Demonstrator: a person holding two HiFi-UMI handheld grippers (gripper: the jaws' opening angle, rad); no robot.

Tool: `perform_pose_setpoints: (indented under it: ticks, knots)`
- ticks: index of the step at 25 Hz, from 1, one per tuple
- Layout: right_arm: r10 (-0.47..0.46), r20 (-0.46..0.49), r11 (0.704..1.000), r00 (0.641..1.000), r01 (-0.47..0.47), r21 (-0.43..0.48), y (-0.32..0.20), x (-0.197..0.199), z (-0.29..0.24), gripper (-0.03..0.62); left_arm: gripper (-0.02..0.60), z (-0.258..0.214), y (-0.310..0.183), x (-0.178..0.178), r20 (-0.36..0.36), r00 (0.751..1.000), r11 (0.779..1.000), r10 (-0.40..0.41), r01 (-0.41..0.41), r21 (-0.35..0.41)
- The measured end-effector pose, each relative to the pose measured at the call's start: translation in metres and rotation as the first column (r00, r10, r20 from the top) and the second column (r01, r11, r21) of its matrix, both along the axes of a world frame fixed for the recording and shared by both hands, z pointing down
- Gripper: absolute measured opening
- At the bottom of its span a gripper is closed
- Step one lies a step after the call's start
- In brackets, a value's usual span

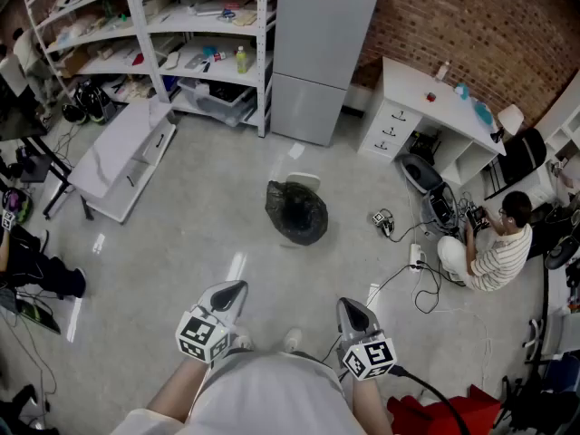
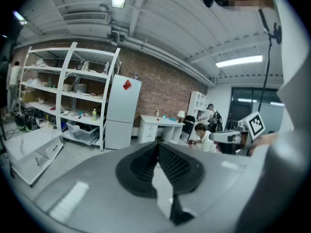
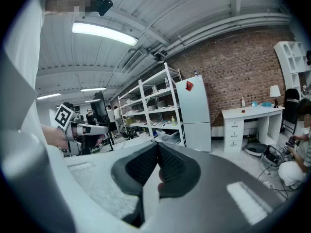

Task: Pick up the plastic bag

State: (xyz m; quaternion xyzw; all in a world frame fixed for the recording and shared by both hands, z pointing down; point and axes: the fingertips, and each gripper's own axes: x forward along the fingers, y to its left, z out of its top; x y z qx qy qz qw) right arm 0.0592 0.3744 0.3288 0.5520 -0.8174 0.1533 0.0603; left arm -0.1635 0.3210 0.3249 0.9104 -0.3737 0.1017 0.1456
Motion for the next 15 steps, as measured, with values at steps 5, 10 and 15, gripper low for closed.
perform_pose_setpoints:
  ticks: [5, 10, 15]
  knots:
    - [-0.003, 0.003, 1.000, 1.000, 0.003, -0.001, 0.0023, 0.0008, -0.0004, 0.002, 0.006, 0.0001, 0.0035, 0.0023, 0.000, 1.000, 1.000, 0.001, -0.001, -0.003]
    - [-0.005, 0.004, 1.000, 1.000, 0.005, -0.006, 0.0028, 0.0009, -0.0005, 0.002, 0.006, -0.0002, 0.0045, 0.0023, 0.003, 1.000, 1.000, 0.001, -0.001, -0.006]
    - [-0.017, 0.020, 1.000, 1.000, 0.018, -0.011, 0.0046, 0.0037, 0.0045, 0.002, 0.006, 0.0057, 0.0086, 0.0063, 0.011, 1.000, 1.000, -0.003, 0.003, -0.012]
